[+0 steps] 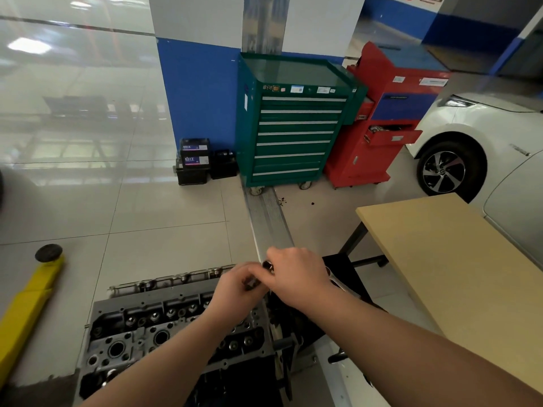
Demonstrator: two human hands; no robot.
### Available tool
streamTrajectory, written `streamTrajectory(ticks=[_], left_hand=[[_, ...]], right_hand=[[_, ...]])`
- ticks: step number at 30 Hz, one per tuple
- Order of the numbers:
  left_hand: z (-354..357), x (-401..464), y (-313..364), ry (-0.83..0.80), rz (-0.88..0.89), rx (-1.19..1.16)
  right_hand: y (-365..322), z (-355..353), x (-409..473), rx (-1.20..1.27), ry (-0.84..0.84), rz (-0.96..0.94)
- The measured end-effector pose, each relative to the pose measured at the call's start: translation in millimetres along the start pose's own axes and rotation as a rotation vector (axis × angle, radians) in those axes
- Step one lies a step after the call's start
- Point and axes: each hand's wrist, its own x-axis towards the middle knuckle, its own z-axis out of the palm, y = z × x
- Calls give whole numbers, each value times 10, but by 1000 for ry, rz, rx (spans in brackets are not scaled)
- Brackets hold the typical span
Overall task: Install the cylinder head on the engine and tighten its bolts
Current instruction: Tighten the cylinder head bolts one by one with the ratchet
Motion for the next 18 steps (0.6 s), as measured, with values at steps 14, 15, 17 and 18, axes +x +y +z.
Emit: streamTrajectory(ticks=[14, 15, 17, 18], left_hand=[[-264, 145, 65, -147, -76, 80], [-251, 130, 65, -118, -96, 79], [-227, 97, 61, -74, -72, 100], [-221, 83, 57, -64, -56, 103]], right_hand=[[45, 291, -23, 761, 77, 242], [8, 290, -14, 732, 83, 250], [-52, 310, -28, 719, 68, 205], [-67, 316, -50, 746, 62, 169]])
